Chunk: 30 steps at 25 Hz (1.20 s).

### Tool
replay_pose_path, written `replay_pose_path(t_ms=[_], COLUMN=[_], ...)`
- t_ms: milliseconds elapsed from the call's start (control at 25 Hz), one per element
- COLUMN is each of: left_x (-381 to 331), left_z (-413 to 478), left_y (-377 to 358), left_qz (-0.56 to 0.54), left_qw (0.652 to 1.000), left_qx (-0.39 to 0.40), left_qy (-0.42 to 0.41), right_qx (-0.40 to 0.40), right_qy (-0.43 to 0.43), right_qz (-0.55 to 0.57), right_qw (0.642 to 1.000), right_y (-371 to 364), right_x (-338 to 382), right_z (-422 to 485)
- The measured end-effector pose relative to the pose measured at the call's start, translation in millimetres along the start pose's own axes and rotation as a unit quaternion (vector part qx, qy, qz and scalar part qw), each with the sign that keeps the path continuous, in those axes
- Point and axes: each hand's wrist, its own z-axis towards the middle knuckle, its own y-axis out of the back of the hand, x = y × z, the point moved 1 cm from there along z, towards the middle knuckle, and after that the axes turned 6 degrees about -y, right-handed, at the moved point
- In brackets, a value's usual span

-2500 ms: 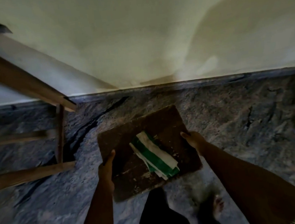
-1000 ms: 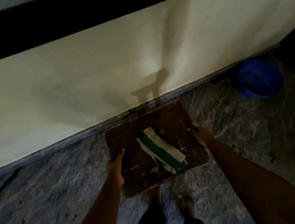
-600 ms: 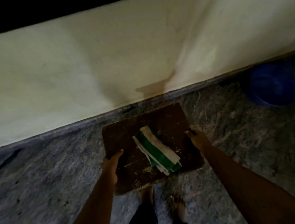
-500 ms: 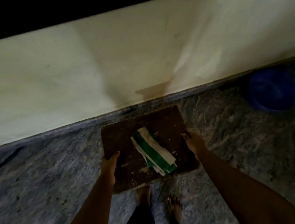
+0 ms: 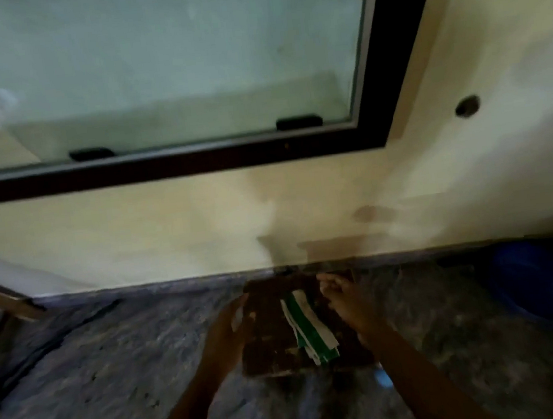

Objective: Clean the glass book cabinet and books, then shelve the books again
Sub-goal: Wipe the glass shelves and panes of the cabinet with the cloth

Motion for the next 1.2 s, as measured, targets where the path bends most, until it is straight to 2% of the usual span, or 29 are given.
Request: replay_pose_path(t_ms=[120, 240, 400, 520, 600, 760, 880, 920, 1080, 1200], left_x=[-52.2, -95.1, -152.1, -200.0, -227.4, -270.2, -300.3, -307.6, -314.9, -311.1], left_z=[20.2, 66.0, 132.7, 179.1, 202.9, 242.1, 274.4, 284.6, 308.3, 315.5], left_y=[67.3, 122.9, 151.8, 152.9, 148.9, 133.8, 128.5, 130.8, 140.7, 138.9], left_qz=[0.135, 0.235, 0.387, 0.479, 0.503, 0.536, 0.588, 0.596, 0.599, 0.581], left_qw=[0.967, 0.903, 0.773, 0.640, 0.556, 0.443, 0.351, 0.333, 0.302, 0.285], left_qx=[-0.045, -0.115, -0.125, -0.131, -0.141, -0.140, -0.141, -0.151, -0.151, -0.155], left_qy=[-0.212, -0.342, -0.488, -0.587, -0.646, -0.705, -0.715, -0.715, -0.726, -0.746], right_qx=[-0.009, -0.049, -0.118, -0.204, -0.279, -0.397, -0.456, -0.469, -0.513, -0.576], right_qy=[0.127, 0.239, 0.297, 0.308, 0.302, 0.330, 0.334, 0.339, 0.357, 0.340], right_qz=[0.013, 0.025, 0.076, 0.137, 0.166, 0.192, 0.173, 0.168, 0.160, 0.145], right_qw=[0.992, 0.969, 0.945, 0.919, 0.896, 0.835, 0.807, 0.798, 0.764, 0.729], right_y=[-2.4, -10.9, -14.4, -5.6, -1.1, 2.1, 11.6, 15.8, 19.9, 13.3], right_x=[84.3, 161.0, 227.1, 255.5, 263.5, 269.6, 278.3, 282.0, 295.3, 309.5], right_z=[-11.5, -13.5, 7.8, 29.3, 38.6, 57.4, 80.6, 89.5, 129.0, 154.8])
